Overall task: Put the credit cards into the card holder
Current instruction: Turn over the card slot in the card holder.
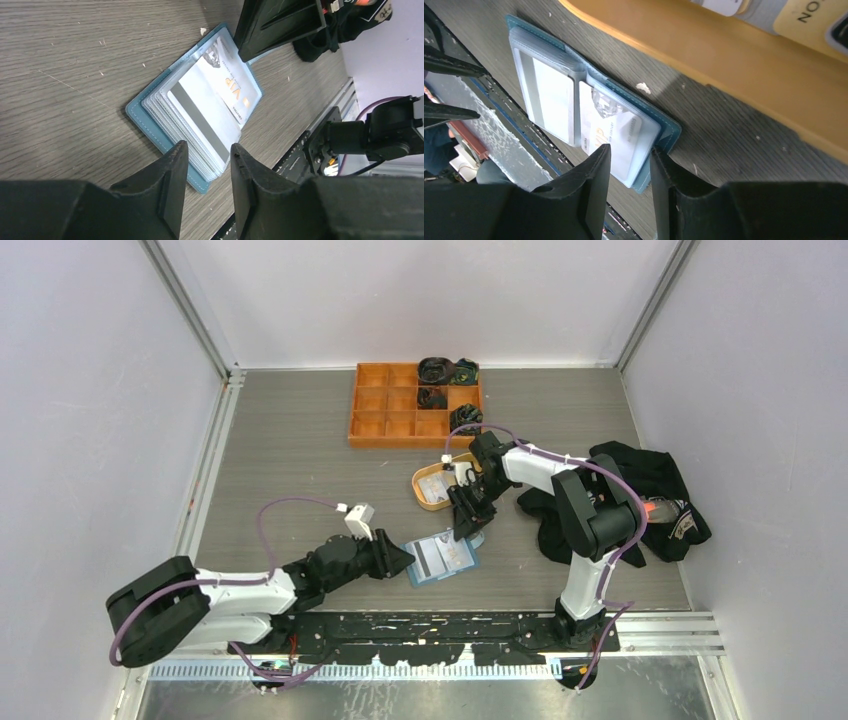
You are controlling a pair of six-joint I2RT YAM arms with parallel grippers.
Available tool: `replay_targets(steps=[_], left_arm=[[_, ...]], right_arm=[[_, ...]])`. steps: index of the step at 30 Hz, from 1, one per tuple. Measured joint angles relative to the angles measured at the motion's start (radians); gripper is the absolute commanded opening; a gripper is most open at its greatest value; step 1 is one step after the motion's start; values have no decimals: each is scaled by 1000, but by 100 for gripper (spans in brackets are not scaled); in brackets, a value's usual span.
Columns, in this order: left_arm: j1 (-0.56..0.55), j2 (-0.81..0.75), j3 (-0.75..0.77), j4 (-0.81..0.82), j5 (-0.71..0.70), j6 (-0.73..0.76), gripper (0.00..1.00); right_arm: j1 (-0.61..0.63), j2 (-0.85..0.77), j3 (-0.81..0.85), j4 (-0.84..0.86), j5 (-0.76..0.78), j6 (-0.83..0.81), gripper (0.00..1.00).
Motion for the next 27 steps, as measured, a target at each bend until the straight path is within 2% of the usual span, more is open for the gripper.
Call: replay_targets(steps=[3,5,9,11,20,27], left_arm=[[0,-31,-10,0,-5,-10,42],[0,-53,-20,0,-6,-19,48],[0,-103,-47,0,-13,-40,74],[0,-134,-64,-2,-28,-56,83],[-1,-262,-81,-52,-48,-110,82],[-1,-285,-77,-74,-36,-123,82]], right_arm=[[0,0,0,0,-18,0,39],[-1,0,0,0,-32,0,39],[-5,0,0,-2,-61,0,39],[-6,0,0,-2,-76,0,39],[-13,0,0,-19,-178,-16,37],[-13,-8,0,-30,-219,-26,37]])
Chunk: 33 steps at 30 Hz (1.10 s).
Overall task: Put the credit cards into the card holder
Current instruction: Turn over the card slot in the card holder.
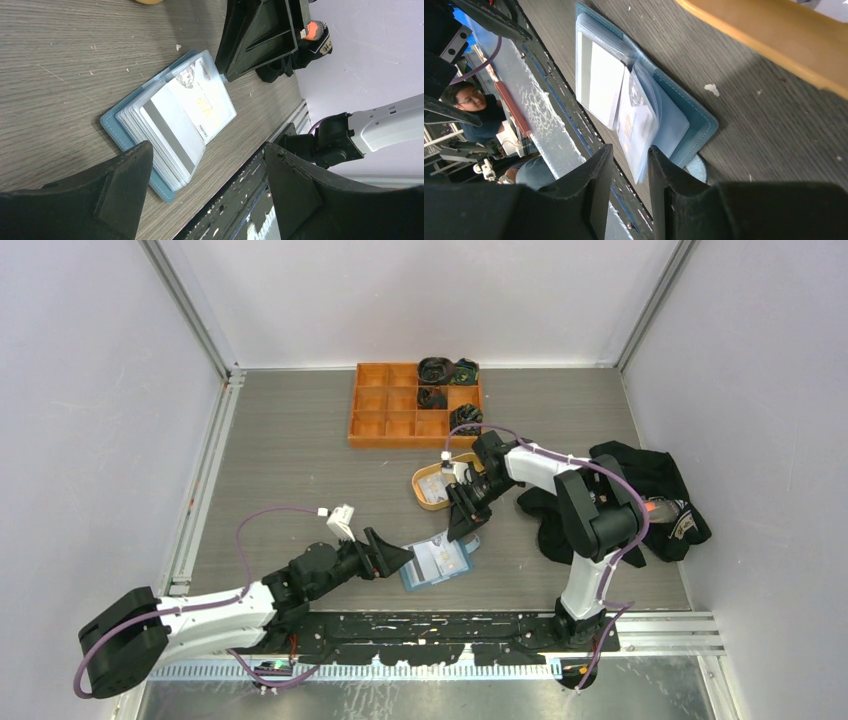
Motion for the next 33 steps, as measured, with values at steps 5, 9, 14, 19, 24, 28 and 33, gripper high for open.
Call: replay_targets(steps=[5,9,14,19,24,28,33], left_arm=[[0,-13,1,-16,2,1,81],[0,-31,21,-93,0,-14,71],[0,-30,45,-163,0,-51,55],[0,10,67,-180,7,-56,46],[0,101,102,-145,36,-52,43],[0,176,106,-125,52,-51,41],[0,234,107,-101,62,-51,40]], right_arm=[[-3,-10,0,0,-13,0,37],[-7,-21,0,2,-18,7,37],[-11,-44,0,12,-35,19,37],[-11,-45,-1,13,-70,36,37],[-13,-45,-10,40,-5,66,38],[-18,-45,-36,62,50,98,38],[-18,-39,-42,76,87,116,38]])
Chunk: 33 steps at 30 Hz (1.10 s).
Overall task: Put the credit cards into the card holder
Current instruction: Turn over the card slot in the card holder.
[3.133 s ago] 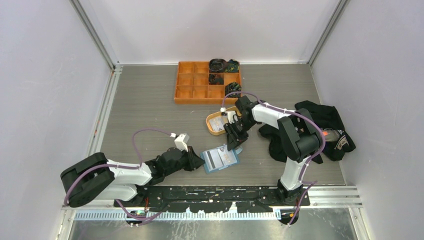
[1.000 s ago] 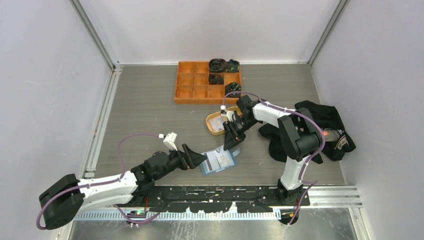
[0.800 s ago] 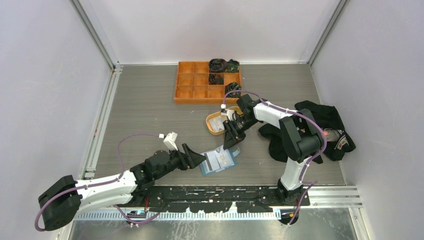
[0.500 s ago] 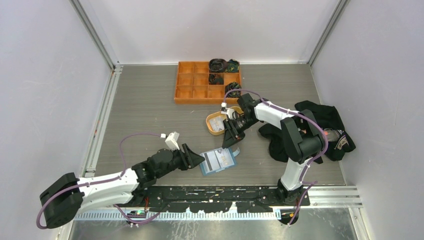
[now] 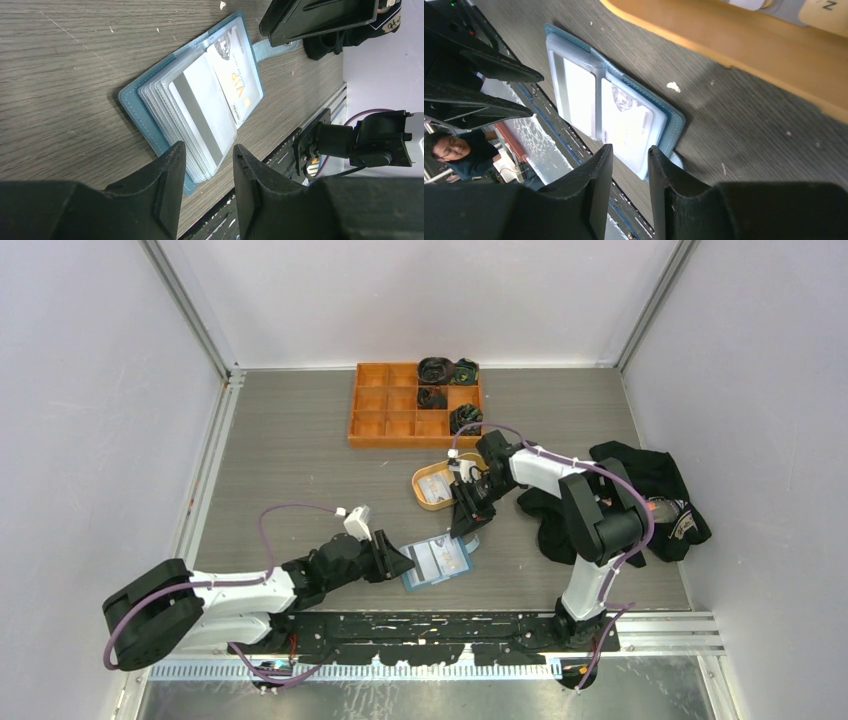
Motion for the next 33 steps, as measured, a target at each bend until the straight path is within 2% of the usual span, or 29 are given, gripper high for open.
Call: replay_targets(steps=[17,33], left_arm=[[0,66,0,48,1,-2,42],[0,103,0,81,11,-5,42]], right_arm=[[2,75,-1,14,15,27,37],[5,77,-1,14,-73,27,31]])
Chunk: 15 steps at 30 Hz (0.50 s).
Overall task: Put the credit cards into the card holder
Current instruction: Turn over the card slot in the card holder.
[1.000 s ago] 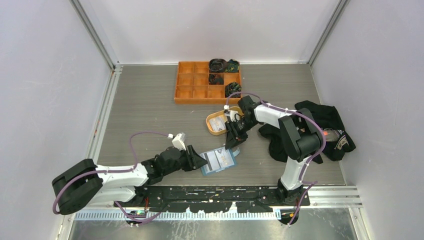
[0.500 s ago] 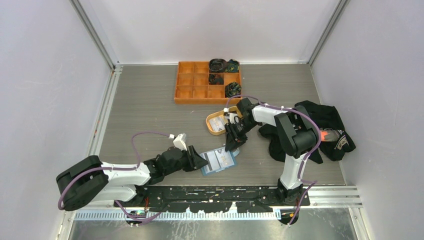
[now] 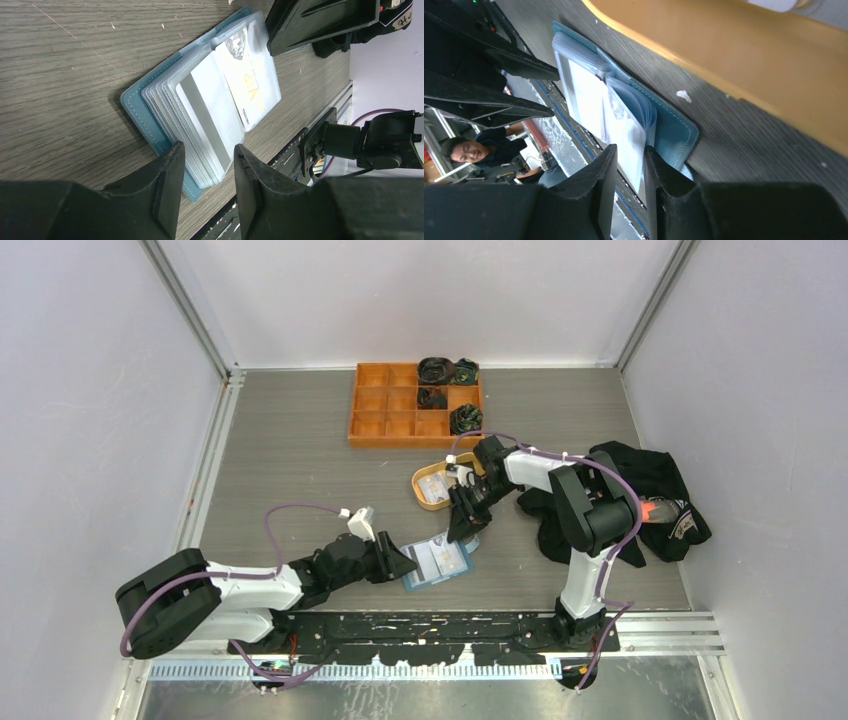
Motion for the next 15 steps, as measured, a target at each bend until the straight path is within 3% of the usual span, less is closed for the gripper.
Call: replay_targets(steps=[15], left_arm=[[-27,-23,35,-20,16,11,41]], right_arm=[[0,0,0,22,-116,42,35]])
